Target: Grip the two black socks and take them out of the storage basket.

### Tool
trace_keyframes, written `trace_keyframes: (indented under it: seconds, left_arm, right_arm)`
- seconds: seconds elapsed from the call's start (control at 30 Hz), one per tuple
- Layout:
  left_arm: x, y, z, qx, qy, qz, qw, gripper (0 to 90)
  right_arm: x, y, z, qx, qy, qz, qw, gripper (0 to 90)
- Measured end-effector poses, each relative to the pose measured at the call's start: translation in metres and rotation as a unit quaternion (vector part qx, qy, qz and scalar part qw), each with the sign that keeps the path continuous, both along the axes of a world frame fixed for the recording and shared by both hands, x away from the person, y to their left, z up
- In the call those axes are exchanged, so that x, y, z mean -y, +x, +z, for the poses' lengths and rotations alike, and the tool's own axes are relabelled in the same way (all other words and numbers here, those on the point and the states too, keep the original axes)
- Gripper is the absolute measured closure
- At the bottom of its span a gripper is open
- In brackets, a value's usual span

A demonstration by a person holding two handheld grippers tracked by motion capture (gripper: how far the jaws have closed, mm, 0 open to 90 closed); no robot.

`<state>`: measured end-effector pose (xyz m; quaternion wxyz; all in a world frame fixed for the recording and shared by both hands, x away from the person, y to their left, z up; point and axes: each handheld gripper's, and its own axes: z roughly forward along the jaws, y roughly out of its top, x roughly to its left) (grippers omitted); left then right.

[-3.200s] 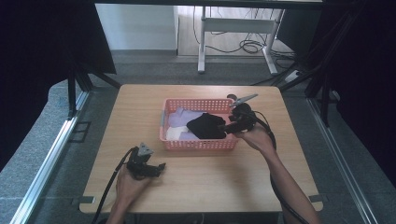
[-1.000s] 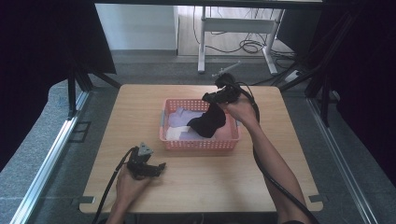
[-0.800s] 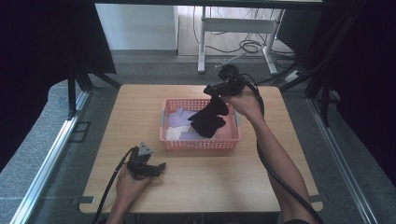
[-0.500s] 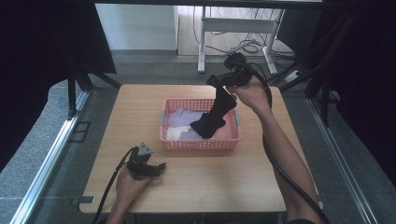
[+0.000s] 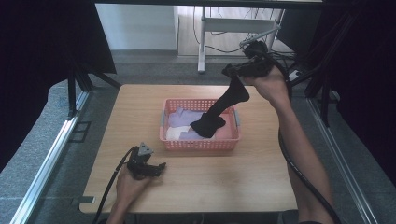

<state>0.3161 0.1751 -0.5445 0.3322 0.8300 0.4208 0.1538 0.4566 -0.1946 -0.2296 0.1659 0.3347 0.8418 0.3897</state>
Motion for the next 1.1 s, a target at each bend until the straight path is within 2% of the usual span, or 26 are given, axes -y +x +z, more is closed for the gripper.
trace_keyframes:
  seconds: [0.2, 0.23, 0.33, 0.37, 0.57, 0.6, 0.7, 0.8, 0.87, 0.9, 0.93, 0.97, 1.0, 1.03, 1.07, 1.1]
  left_arm:
    - [0.0, 0.0, 0.0, 0.0, 0.0, 0.0, 1.0, 12.3]
    - [0.0, 0.0, 0.0, 0.0, -0.001, 0.001, 1.0, 12.3]
    - [0.0, 0.0, 0.0, 0.0, -0.001, 0.001, 1.0, 12.3]
    - [0.0, 0.0, 0.0, 0.0, -0.001, 0.001, 1.0, 12.3]
    - [0.0, 0.0, 0.0, -0.001, -0.001, 0.001, 1.0, 12.3]
    - [0.0, 0.0, 0.0, -0.001, -0.001, 0.001, 1.0, 12.3]
    - [0.0, 0.0, 0.0, -0.001, 0.0, 0.001, 1.0, 12.3]
    - [0.0, 0.0, 0.0, -0.002, -0.001, 0.001, 1.0, 12.3]
    - [0.0, 0.001, 0.0, -0.002, -0.001, 0.001, 1.0, 12.3]
    - [0.0, 0.001, 0.0, -0.001, -0.001, 0.0, 1.0, 12.3]
    - [0.0, 0.001, 0.0, 0.0, -0.001, 0.001, 1.0, 12.3]
    - [0.0, 0.001, 0.0, 0.0, -0.001, 0.001, 1.0, 12.3]
    - [0.0, 0.001, 0.0, 0.0, -0.001, 0.001, 1.0, 12.3]
    - [0.0, 0.001, 0.0, 0.001, -0.001, 0.001, 1.0, 12.3]
    - [0.0, 0.001, 0.0, 0.001, -0.001, 0.001, 1.0, 12.3]
    - [0.0, 0.001, 0.0, 0.001, -0.002, 0.002, 1.0, 12.3]
  right_arm:
    - [0.021, -0.001, 0.008, 0.003, -0.003, -0.024, 0.9997, 81.2]
    - [0.032, -0.003, 0.011, 0.005, -0.004, -0.036, 0.9993, 81.2]
    - [0.043, -0.005, 0.014, 0.006, -0.003, -0.046, 0.9989, 81.1]
    - [0.053, -0.006, 0.016, 0.008, -0.005, -0.057, 0.9983, 81.1]
    - [0.082, -0.009, 0.014, 0.007, -0.011, -0.091, 0.9957, 81.1]
    - [0.082, -0.009, 0.014, 0.007, -0.011, -0.091, 0.9957, 81.1]
    - [0.099, -0.008, 0.003, 0.0, -0.011, -0.11, 0.9939, 80.3]
    - [0.106, -0.007, -0.005, -0.004, -0.013, -0.117, 0.9931, 80.1]
    - [0.116, -0.005, -0.022, -0.014, -0.012, -0.128, 0.9916, 80.2]
    - [0.116, -0.005, -0.022, -0.014, -0.012, -0.128, 0.9916, 80.2]
    - [0.121, -0.003, -0.035, -0.021, -0.019, -0.135, 0.9905, 80.3]
    - [0.123, -0.002, -0.042, -0.025, -0.023, -0.137, 0.99, 80.3]
    - [0.123, -0.002, -0.042, -0.025, -0.023, -0.137, 0.99, 80.3]
    - [0.126, -0.001, -0.056, -0.031, -0.026, -0.137, 0.9897, 80.2]
    - [0.126, -0.001, -0.056, -0.031, -0.026, -0.137, 0.9897, 80.2]
    - [0.13, -0.002, -0.07, -0.032, -0.023, -0.135, 0.99, 80.0]
